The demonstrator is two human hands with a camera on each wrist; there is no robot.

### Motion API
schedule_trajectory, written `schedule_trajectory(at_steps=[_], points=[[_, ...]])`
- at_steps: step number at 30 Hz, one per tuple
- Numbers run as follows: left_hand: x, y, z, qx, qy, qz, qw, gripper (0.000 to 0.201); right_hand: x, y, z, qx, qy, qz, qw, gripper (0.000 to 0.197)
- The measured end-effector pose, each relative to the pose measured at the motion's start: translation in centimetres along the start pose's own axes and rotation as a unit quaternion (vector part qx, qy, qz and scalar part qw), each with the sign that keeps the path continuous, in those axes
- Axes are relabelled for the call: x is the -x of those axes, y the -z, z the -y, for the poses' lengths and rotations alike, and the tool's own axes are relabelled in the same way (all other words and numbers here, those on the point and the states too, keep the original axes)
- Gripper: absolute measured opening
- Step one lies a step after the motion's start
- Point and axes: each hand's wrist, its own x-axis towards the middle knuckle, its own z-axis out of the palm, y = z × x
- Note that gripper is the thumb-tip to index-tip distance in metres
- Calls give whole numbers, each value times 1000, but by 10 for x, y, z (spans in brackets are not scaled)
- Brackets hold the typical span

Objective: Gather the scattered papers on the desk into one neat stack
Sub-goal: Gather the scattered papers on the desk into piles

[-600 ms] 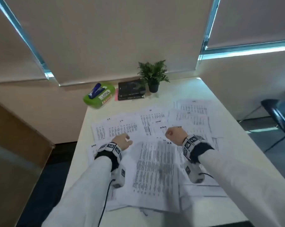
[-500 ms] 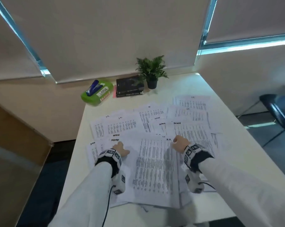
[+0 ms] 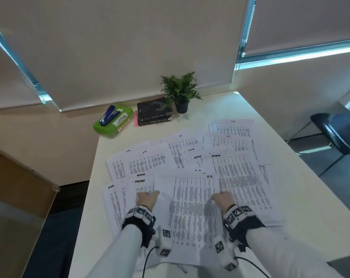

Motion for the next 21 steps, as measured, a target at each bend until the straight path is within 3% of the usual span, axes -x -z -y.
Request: schedule_trajectory(at_steps=[2,5,9,11,13,15,17,19,21], points=[[6,-8,-1,-17,-20,39,999,77,5,-7,7,23,-20,4,1000,55],[18,-17,0,-57,-66,80,993,66,7,-9,15,19,-15,21,999,49],[24,-11,8,-84,-145,90,982,64,10,-13,17,11,38,82,996,73],[20,-1,18,-75,-174,85,978,65,15,-13,18,6,51,138,989,75],[12,11,26,-40,-184,55,981,66,16,-1,21,12,60,171,983,65],[9,21,29,4,-175,17,984,64,8,26,23,31,114,111,987,45],[6,29,27,18,-167,-10,986,61,-6,61,24,107,147,-69,981,35],[5,32,24,30,-176,-18,984,58,-21,97,21,177,95,-212,957,45],[2,32,23,26,-173,-23,984,57,-35,119,16,195,2,-227,954,69]])
